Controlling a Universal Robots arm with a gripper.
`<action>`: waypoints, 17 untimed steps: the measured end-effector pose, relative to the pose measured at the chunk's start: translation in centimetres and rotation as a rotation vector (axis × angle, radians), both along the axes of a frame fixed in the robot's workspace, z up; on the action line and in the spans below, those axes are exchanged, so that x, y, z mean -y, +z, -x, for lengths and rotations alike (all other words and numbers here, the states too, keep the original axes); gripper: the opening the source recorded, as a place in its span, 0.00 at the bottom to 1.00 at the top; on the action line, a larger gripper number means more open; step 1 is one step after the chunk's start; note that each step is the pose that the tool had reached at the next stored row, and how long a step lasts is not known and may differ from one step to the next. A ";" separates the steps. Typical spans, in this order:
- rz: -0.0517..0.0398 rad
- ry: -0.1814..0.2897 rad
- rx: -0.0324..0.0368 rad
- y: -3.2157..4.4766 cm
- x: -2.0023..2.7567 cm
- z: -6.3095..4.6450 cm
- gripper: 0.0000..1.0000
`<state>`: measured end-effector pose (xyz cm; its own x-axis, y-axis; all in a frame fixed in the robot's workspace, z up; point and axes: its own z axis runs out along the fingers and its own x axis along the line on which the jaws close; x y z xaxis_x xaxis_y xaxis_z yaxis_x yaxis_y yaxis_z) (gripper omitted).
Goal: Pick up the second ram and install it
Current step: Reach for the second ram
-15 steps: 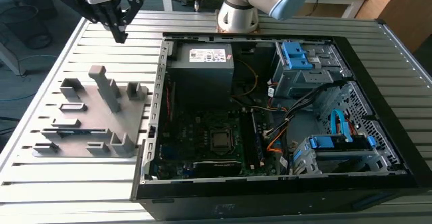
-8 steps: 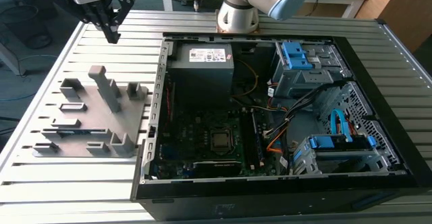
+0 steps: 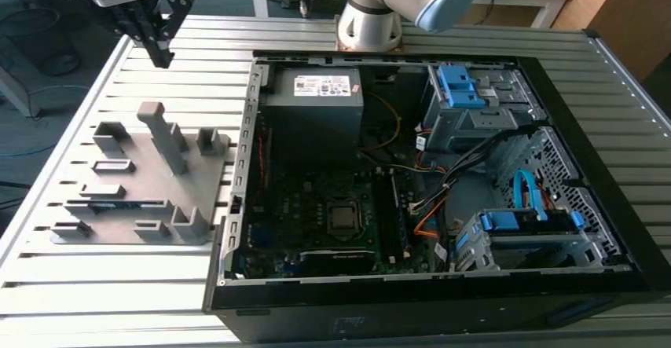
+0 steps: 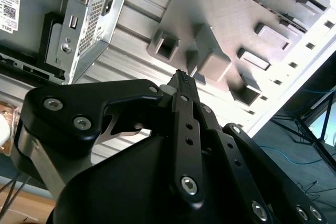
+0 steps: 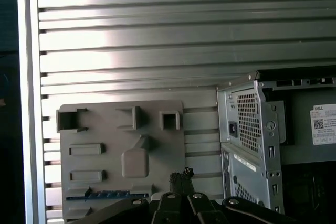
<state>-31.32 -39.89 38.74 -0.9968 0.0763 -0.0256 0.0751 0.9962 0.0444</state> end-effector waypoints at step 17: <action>0.0000 0.000 0.0000 -0.20 0.02 2.7 0.10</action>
